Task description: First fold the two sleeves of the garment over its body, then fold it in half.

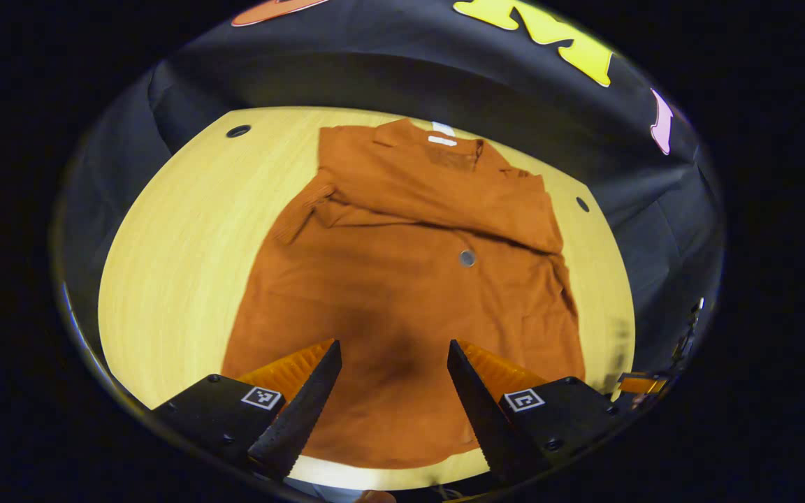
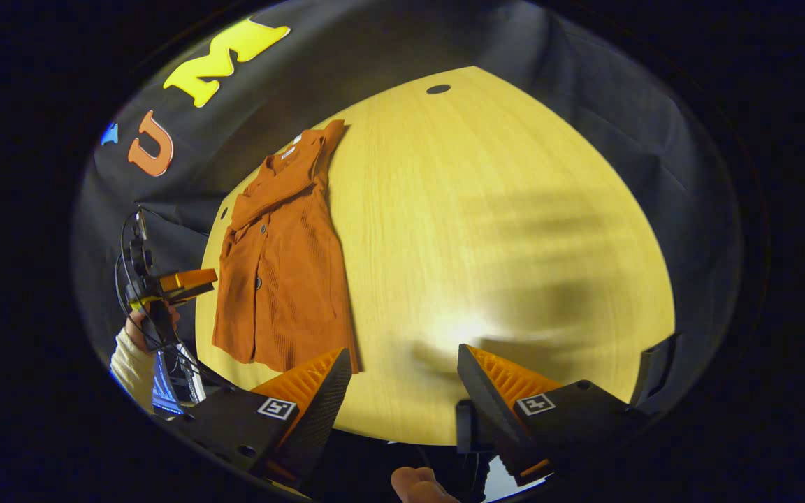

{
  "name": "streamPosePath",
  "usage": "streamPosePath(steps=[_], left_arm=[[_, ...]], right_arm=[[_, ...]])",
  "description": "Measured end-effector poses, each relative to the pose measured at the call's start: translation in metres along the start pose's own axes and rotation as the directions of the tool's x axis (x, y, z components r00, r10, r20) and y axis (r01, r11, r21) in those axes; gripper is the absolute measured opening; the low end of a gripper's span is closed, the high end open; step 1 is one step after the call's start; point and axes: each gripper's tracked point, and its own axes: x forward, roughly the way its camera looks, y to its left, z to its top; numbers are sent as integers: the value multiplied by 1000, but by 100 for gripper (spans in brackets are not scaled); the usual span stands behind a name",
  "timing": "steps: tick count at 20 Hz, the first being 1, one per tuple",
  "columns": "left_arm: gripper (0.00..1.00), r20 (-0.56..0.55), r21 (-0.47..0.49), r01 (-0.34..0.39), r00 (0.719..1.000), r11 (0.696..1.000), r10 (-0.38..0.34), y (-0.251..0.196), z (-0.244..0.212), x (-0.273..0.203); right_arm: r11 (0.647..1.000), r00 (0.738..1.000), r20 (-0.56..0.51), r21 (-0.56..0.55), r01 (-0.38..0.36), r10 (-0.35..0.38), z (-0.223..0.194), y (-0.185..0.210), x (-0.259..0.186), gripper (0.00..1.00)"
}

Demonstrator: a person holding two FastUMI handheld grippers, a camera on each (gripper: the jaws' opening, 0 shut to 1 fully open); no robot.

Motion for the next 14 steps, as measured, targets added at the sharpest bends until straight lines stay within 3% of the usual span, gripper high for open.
streamPosePath(steps=[3, 4, 5, 7, 8, 9, 12, 14], left_arm=[[99, -45, 4, -16, 999, 1000, 16, 44, -26, -9], [99, -51, 3, -15, 999, 1000, 15, 58, -33, -13], [99, -59, 3, -10, 998, 1000, 11, 69, -40, -16], [99, -96, 2, -5, 995, 1000, 5, 90, -54, -22], [99, -131, 1, 0, 991, 1000, 0, 100, -64, -26], [99, -157, -5, 3, 988, 1000, -4, 111, -72, -31], [99, -232, -73, 69, 969, 995, -85, 134, -96, -48], [99, -278, -98, 122, 950, 988, -145, 138, -104, -50]], right_arm=[[999, 999, -12, -44, 29, -30, 4, 20, 14, 98], [998, 999, -26, -59, 36, -38, 2, 26, 19, 94], [996, 998, -45, -73, 46, -49, 0, 29, 24, 98], [994, 995, -85, -102, 40, -49, -5, 39, 30, 94], [992, 996, -83, -120, 29, -39, 1, 44, 34, 98], [989, 995, -86, -145, 39, -52, 5, 42, 37, 94], [985, 984, -161, -167, 43, -70, 1, 37, 45, 98], [995, 973, -228, -100, 22, -44, -6, 39, 50, 98]])
